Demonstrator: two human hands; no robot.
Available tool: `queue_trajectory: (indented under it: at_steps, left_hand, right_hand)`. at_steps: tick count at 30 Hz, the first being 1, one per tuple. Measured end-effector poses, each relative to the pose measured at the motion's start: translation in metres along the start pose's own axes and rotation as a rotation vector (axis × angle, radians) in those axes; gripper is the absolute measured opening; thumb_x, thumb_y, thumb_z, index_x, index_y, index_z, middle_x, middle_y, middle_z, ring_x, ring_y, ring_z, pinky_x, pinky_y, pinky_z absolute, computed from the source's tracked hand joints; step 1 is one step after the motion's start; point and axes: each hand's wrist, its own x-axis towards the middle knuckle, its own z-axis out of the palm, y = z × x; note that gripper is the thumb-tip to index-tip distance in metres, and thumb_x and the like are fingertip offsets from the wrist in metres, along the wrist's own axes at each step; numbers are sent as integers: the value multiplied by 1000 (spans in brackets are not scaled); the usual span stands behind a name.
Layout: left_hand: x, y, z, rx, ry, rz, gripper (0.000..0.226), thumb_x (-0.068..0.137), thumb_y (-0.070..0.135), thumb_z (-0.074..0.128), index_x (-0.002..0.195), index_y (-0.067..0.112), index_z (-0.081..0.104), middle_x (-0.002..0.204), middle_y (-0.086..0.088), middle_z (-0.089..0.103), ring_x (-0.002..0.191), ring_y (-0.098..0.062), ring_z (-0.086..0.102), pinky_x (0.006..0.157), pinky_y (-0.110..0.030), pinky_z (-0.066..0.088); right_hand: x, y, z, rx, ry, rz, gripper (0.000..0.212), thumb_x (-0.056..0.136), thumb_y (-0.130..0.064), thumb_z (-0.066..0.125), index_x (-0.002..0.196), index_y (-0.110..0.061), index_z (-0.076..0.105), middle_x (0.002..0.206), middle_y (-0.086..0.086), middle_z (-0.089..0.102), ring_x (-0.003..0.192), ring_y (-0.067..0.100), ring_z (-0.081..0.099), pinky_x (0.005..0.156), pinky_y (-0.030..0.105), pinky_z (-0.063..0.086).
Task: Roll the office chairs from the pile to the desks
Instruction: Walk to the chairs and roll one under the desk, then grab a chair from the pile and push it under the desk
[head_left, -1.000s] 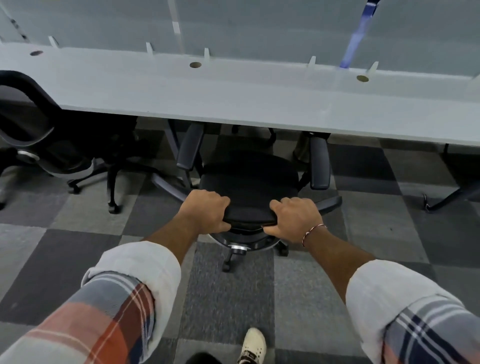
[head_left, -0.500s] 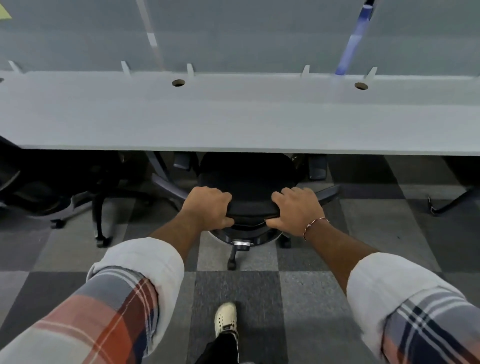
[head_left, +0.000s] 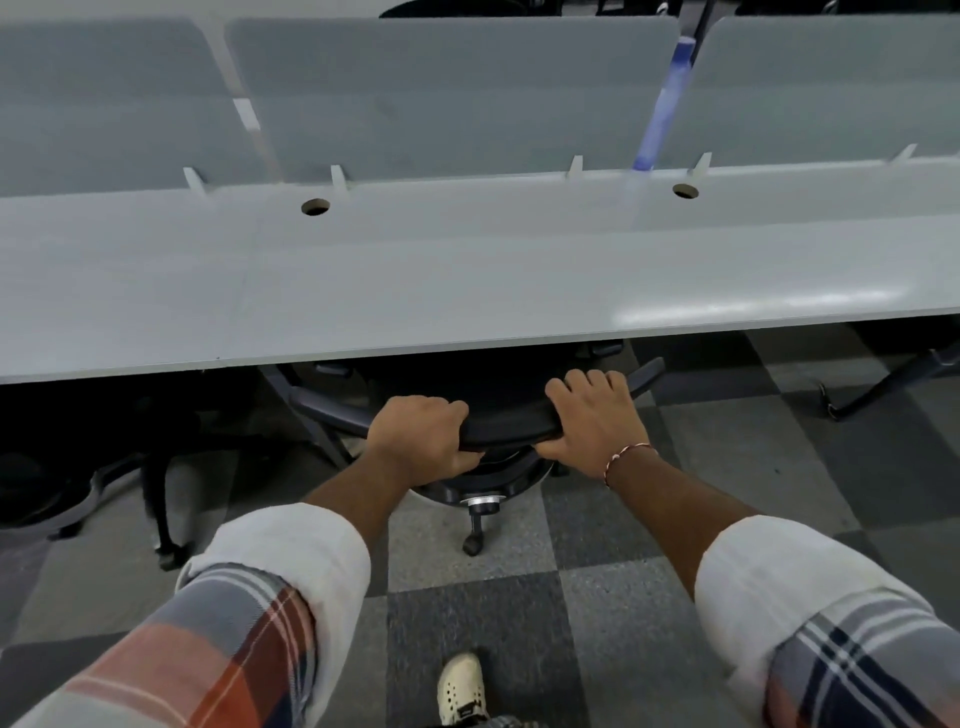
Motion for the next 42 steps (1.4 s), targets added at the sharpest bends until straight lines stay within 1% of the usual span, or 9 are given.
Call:
queue_trajectory:
  at_steps: [3,6,9,13,16,19,21,28,42]
  left_hand:
    - [-5,0,2,-22,45,-2,50,82,76,50,90,27,51,81,8,59,76,-19,61,60,-32,38]
    - [-9,5,1,-27,55,2,51,82,76,51,89,26,48,80,8,59,76,-20,62,59,-32,39]
    - [-13,11,6,34,111,20,53,85,72,54,104,24,51,92,4,59,82,-21,62,61,-33,38]
    - [-23,28,19,111,244,18,69,82,56,69,134,16,48,118,-7,58,99,-27,59,70,-39,48]
    - [-35,55,26,112,298,-10,82,82,36,67,150,9,30,149,-20,41,134,-39,41,98,-52,42]
    - [-50,94,34,107,256,-74,99,82,41,60,158,5,8,161,-30,12,150,-49,7,121,-61,8]
    - [-56,116,39,82,234,-103,103,83,47,59,159,5,4,162,-32,0,149,-51,-6,121,-62,-3]
    - [-81,212,56,55,12,-25,92,97,56,39,157,12,-16,163,-23,-21,150,-41,-20,119,-61,-10]
    - [-68,432,57,75,-82,397,84,102,57,30,158,14,-15,164,-18,-21,150,-34,-25,122,-53,-10]
  right_hand:
    - [-4,-7,0,29,21,44,64,66,-67,67,109,-22,52,97,2,52,91,27,50,93,44,38]
    - [-17,-12,5,77,59,120,66,69,-65,69,113,-20,52,102,5,51,104,31,49,111,48,29]
    - [-30,-22,9,139,69,193,69,77,-60,68,127,-17,48,129,14,48,137,40,32,120,55,13]
    - [-51,-25,13,183,49,200,85,89,-57,57,154,-17,22,162,17,14,150,39,3,121,57,5]
    - [-71,-20,17,218,63,166,92,90,-55,57,158,-20,5,165,16,2,151,38,-1,121,57,7]
    - [-101,-11,23,221,19,138,91,91,-53,56,158,-22,3,165,16,-2,151,37,-3,121,56,5]
    - [-125,-2,31,229,-33,138,89,92,-53,53,158,-24,0,165,15,-6,151,35,-9,121,54,-1]
    - [-222,48,46,243,-180,226,84,97,-54,43,157,-28,-10,163,13,-19,149,32,-19,119,49,-9]
    - [-401,167,79,257,-231,500,81,98,-56,44,157,-25,-1,164,16,-7,151,35,-11,121,52,1]
